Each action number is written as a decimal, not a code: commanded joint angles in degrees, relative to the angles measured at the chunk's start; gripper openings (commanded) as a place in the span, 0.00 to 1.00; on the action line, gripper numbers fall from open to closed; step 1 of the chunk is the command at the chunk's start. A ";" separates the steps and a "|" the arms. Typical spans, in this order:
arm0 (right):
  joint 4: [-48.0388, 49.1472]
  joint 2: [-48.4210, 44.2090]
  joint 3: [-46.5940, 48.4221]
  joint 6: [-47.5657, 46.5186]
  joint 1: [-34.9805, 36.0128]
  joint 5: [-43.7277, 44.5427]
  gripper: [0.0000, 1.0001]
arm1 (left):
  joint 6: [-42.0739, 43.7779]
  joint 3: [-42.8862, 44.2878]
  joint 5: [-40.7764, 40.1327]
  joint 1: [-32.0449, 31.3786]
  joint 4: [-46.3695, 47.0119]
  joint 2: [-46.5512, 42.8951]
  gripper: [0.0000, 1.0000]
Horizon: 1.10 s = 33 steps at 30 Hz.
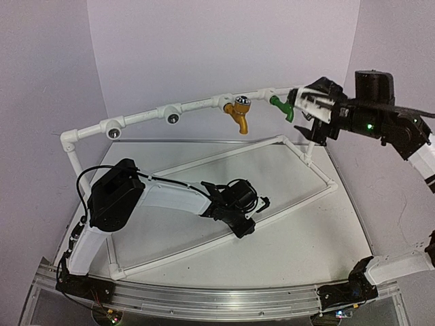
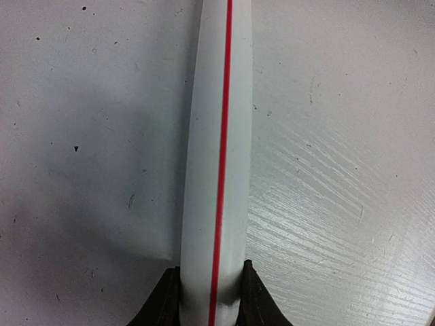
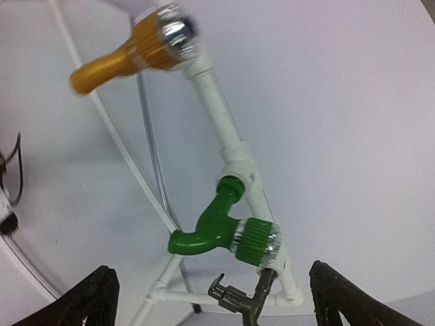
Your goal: Install the water faucets
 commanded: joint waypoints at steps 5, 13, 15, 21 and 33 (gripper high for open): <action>5.35 5.53 -2.83 -47.26 0.73 9.56 0.93 | -2.89 -1.64 0.61 -0.57 -7.17 6.71 0.00; 12.80 10.99 -3.92 -50.19 0.74 17.00 0.77 | -2.80 -1.85 0.73 -0.56 -7.18 6.37 0.00; 14.41 11.67 -4.26 -48.90 0.73 18.35 0.69 | -2.79 -1.90 0.78 -0.55 -7.20 6.22 0.00; 20.37 12.35 -7.52 -44.35 0.66 24.71 0.39 | -2.77 -2.17 0.98 -0.55 -7.17 5.83 0.00; 21.24 11.62 -8.37 14.85 0.73 22.20 0.00 | -2.78 -1.99 1.13 -0.57 -7.20 5.94 0.00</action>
